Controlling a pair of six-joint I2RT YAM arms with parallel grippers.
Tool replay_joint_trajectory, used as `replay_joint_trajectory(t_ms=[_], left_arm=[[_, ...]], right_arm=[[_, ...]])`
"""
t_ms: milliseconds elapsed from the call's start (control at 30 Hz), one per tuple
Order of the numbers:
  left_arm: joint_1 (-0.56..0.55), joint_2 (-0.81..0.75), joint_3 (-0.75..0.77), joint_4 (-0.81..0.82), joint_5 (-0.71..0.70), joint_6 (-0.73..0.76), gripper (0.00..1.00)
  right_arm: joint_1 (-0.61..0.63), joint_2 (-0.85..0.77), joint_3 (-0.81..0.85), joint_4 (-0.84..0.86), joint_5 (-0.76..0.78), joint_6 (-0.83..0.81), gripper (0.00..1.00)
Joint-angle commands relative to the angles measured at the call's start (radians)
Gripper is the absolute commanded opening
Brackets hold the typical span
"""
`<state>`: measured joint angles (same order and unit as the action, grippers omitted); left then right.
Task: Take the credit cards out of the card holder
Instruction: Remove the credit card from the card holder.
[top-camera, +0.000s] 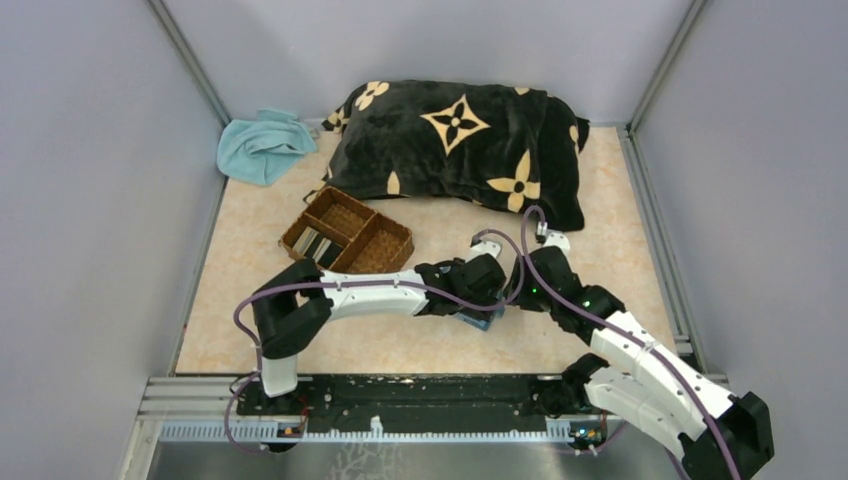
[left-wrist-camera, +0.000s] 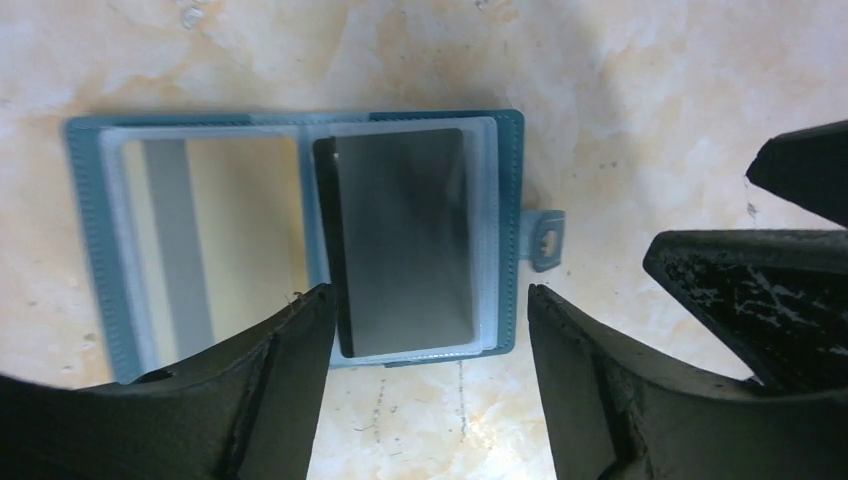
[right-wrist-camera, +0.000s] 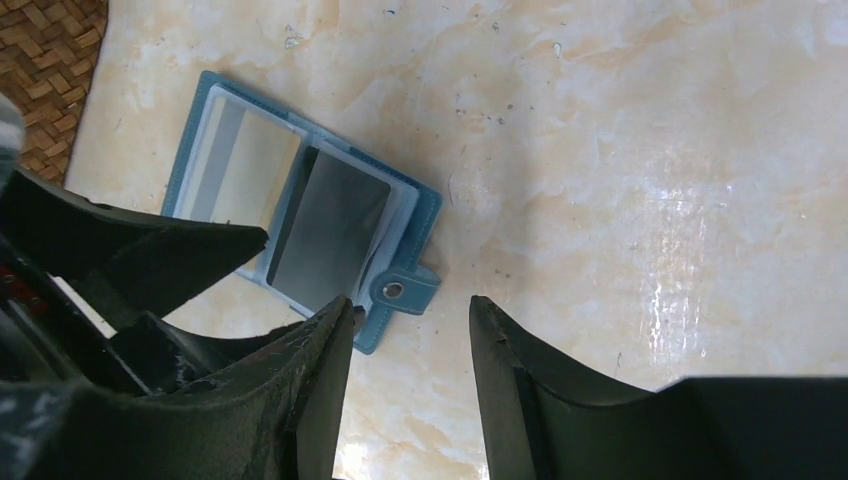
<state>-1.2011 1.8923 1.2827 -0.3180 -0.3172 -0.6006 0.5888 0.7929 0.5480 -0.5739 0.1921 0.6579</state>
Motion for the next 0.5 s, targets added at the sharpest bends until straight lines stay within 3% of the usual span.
replay_joint_trajectory(t_ms=[0, 100, 167, 333, 467], left_arm=[[-0.007, -0.045, -0.068, 0.139, 0.102, 0.007, 0.79], [-0.003, -0.087, -0.115, 0.206, 0.132, 0.003, 0.78], [0.015, -0.117, -0.142, 0.215, 0.132, -0.005, 0.69], [0.116, -0.222, -0.252, 0.254, 0.149, 0.000, 0.02], [0.198, -0.274, -0.298, 0.253, 0.150, 0.039, 0.00]], right_arm=[[-0.009, -0.021, 0.021, 0.003, 0.019, 0.004, 0.47], [-0.009, -0.022, 0.023, 0.012, 0.009, 0.006, 0.47], [-0.009, -0.028, 0.017, 0.039, -0.016, 0.004, 0.41], [-0.009, -0.015, -0.016, 0.162, -0.178, 0.002, 0.00], [0.048, 0.033, -0.035, 0.221, -0.188, -0.001, 0.00]])
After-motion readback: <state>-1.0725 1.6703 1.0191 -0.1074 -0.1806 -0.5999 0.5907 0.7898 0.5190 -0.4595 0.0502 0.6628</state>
